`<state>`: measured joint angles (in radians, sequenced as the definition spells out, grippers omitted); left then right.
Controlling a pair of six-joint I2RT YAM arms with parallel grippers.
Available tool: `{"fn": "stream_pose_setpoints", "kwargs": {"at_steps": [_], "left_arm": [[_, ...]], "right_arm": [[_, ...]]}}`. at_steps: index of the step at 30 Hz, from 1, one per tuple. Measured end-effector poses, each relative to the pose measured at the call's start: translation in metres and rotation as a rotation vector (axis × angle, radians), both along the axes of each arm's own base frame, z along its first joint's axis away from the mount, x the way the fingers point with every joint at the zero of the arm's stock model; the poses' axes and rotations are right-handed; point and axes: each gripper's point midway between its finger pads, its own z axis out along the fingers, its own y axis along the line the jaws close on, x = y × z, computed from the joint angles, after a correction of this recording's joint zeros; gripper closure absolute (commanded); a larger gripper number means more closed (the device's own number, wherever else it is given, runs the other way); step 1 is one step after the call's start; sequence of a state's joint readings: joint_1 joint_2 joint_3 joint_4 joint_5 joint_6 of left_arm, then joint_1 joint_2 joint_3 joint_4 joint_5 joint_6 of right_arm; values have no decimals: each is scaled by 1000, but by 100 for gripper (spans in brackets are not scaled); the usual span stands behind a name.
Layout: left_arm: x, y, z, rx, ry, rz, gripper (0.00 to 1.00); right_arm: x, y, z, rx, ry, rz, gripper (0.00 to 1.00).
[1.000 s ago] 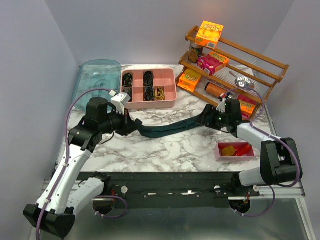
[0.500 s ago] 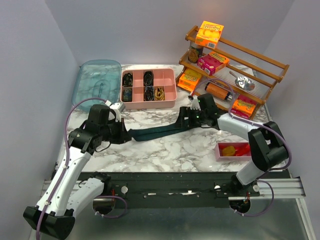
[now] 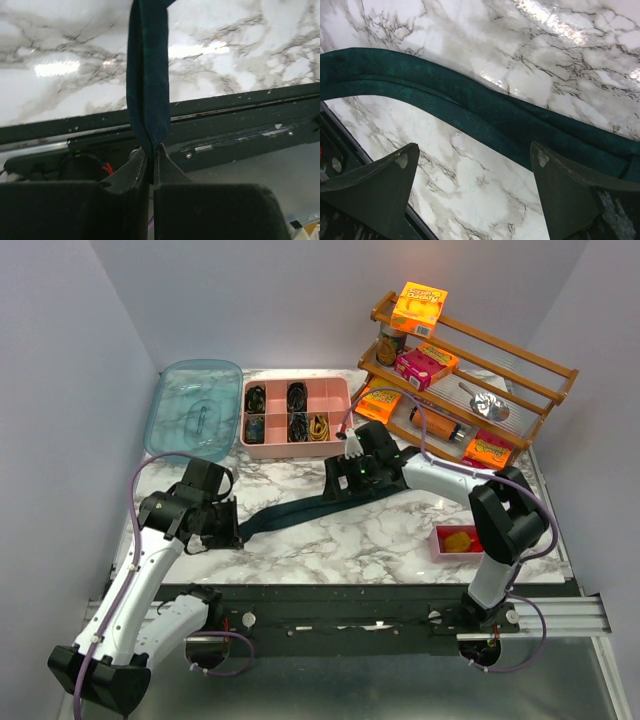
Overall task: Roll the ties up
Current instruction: Place the tie at the center of the board, then flatten out the tie at the center of the board.
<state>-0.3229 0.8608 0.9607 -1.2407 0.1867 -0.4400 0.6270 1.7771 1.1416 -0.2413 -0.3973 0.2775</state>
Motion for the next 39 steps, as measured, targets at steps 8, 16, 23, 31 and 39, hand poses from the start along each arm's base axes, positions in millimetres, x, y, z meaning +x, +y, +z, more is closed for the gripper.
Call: {"fn": "stream_pose_setpoints", "kwargs": {"at_steps": [8,16,23,31,39], "left_arm": [[17,31,-5,215,88,162,23],[32,62,-11,387,105,313,11],[42,54,-3,345,70,308,17],[66,4,-50,119,96,245,39],[70,-31,-105,-4,149,211,50]], "right_arm": [[-2,23,4,-22,-17,81,0],[-1,36,4,-50,-46,140,0],[-1,65,3,-117,-162,233,0],[-18,91,-26,-240,-236,341,0],[9,63,-37,-368,-272,244,0]]}}
